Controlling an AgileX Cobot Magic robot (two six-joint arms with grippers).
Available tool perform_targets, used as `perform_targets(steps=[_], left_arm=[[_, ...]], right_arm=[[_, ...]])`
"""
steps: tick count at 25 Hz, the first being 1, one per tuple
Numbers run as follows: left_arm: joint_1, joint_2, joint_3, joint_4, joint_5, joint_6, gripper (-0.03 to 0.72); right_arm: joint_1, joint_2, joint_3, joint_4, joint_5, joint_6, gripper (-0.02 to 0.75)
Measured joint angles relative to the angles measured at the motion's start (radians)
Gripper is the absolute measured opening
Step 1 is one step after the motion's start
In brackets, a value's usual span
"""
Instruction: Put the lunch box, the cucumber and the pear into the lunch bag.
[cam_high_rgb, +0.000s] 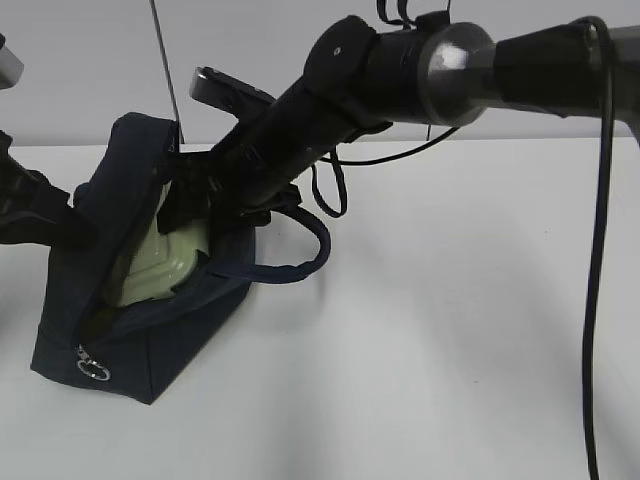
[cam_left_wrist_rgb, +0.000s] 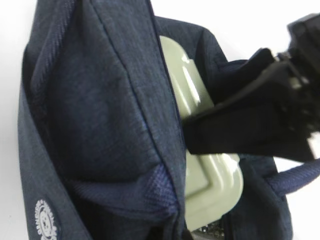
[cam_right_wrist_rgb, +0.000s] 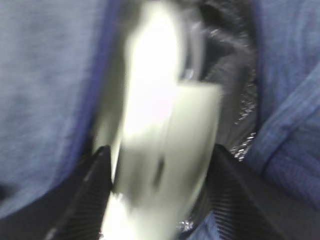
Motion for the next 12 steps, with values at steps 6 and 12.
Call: perform_targets(steps=[6,12], left_arm=[[-0.001,0.0,0.0,-0.003,-0.001,0.0,0.001],[-0.001,0.0,0.0,-0.001,-0.002,0.0,0.001]], right_arm=[[0.01,-0.006,-0.15,-0.116,0.158,0.027,0.49],[0.01,-0.05,-0.256,-0.358,0.279,0.142,0.492]])
